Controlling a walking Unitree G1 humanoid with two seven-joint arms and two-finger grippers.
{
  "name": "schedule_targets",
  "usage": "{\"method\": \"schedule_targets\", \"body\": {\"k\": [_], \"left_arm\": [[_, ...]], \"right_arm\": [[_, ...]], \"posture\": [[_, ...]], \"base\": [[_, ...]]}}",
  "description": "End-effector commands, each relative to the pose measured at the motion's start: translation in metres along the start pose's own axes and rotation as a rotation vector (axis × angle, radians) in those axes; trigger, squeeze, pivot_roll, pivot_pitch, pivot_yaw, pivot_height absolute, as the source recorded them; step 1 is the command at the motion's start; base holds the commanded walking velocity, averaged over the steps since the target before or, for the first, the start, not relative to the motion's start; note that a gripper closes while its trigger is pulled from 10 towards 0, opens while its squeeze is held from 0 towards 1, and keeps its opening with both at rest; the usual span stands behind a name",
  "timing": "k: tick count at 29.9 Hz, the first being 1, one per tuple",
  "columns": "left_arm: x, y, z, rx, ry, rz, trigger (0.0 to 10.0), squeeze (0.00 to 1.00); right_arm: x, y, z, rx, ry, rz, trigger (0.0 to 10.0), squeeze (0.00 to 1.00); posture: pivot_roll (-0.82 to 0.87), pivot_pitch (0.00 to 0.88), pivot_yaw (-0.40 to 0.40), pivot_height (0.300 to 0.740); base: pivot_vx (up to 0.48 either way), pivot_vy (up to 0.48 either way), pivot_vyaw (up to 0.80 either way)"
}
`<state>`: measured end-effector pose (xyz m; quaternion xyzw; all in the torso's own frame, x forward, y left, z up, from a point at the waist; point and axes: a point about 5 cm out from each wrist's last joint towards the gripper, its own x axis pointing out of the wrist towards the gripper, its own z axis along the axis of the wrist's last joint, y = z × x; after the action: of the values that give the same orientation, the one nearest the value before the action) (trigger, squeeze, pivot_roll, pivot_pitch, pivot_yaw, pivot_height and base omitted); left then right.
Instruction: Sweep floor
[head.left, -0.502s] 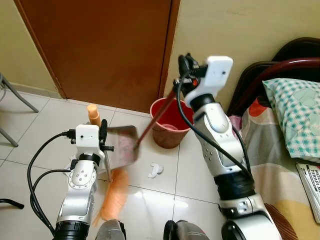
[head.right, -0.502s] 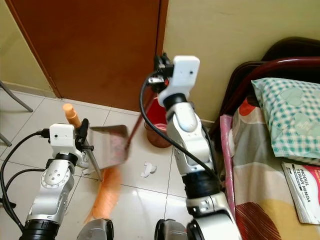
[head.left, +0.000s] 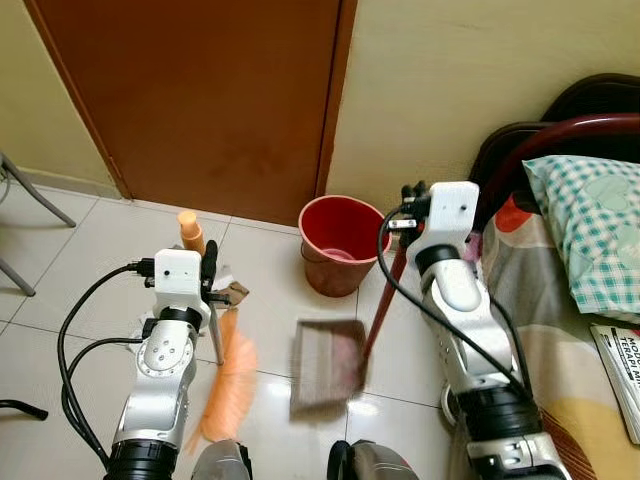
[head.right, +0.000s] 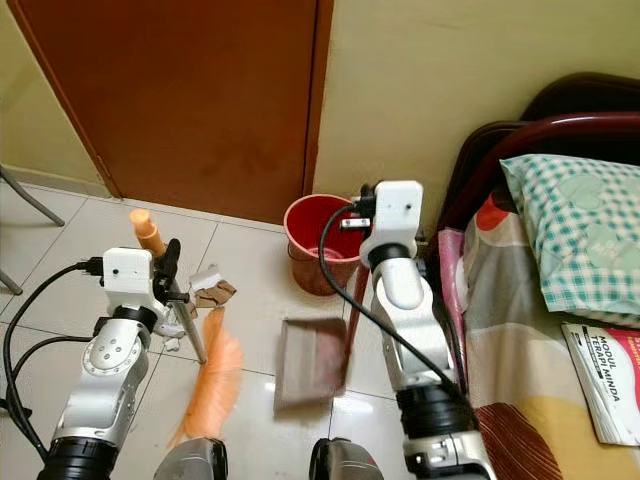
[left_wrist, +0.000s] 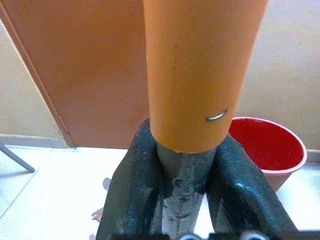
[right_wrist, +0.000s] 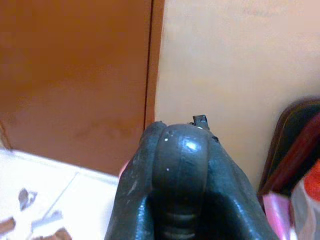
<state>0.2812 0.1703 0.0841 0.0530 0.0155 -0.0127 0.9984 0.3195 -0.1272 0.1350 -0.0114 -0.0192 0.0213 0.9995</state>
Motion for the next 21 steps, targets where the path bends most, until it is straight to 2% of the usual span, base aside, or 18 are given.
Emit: {"method": "schedule_targets", "body": {"k": [1, 4, 5, 6, 7, 9, 12, 16, 19, 21], "left_arm": [[-0.002, -0.008, -0.007, -0.008, 0.036, -0.054, 10.0, 0.00], [0.002, -0.017, -0.002, 0.039, 0.004, -0.118, 10.0, 0.00], [0.002, -0.017, -0.002, 0.039, 0.004, -0.118, 10.0, 0.00], [0.005, -0.022, 0.003, 0.071, -0.017, -0.155, 10.0, 0.00], [0.007, -0.024, 0.004, 0.076, -0.022, -0.163, 10.0, 0.00], [0.010, -0.027, 0.007, 0.085, -0.036, -0.181, 10.0, 0.00], [0.013, -0.029, 0.013, 0.075, -0.061, -0.192, 10.0, 0.00], [0.007, -0.027, 0.013, 0.029, -0.059, -0.202, 10.0, 0.00], [-0.008, -0.018, 0.000, 0.040, -0.012, -0.191, 10.0, 0.00], [-0.012, -0.015, -0.004, 0.044, 0.003, -0.186, 10.0, 0.00]], "right_arm": [[0.000, -0.015, 0.000, -0.064, -0.022, -0.069, 10.0, 0.00], [0.000, -0.030, -0.011, -0.122, 0.015, -0.150, 10.0, 0.00], [0.000, -0.030, -0.011, -0.122, 0.015, -0.150, 10.0, 0.00], [0.000, -0.041, -0.018, -0.153, 0.043, -0.217, 10.0, 0.00], [-0.001, -0.045, -0.020, -0.159, 0.050, -0.237, 10.0, 0.00], [0.000, -0.049, -0.023, -0.155, 0.063, -0.254, 10.0, 0.00], [-0.001, -0.057, -0.028, -0.100, 0.088, -0.272, 10.0, 0.00], [-0.011, -0.061, -0.036, -0.037, 0.136, -0.248, 10.0, 0.00], [-0.034, -0.065, -0.051, -0.033, 0.237, -0.241, 10.0, 0.00], [-0.042, -0.067, -0.056, -0.024, 0.276, -0.246, 10.0, 0.00]], "posture": [[0.03, 0.083, -0.046, 0.740], [0.03, 0.083, -0.045, 0.740], [0.03, 0.083, -0.045, 0.740], [0.03, 0.084, -0.041, 0.740], [0.03, 0.084, -0.041, 0.740], [0.03, 0.083, -0.040, 0.740], [0.03, 0.080, -0.037, 0.740], [0.03, 0.077, -0.037, 0.740], [0.03, 0.077, -0.037, 0.740], [0.03, 0.077, -0.037, 0.740]], "base": [[0.000, 0.000, 0.00], [0.000, 0.000, 0.00], [0.000, 0.000, 0.00], [0.000, 0.000, 0.00], [0.000, 0.000, 0.00], [0.000, 0.000, 0.00], [0.000, 0.000, 0.00], [0.000, 0.000, 0.00], [0.000, 0.000, 0.00], [0.000, 0.000, 0.00]]}}
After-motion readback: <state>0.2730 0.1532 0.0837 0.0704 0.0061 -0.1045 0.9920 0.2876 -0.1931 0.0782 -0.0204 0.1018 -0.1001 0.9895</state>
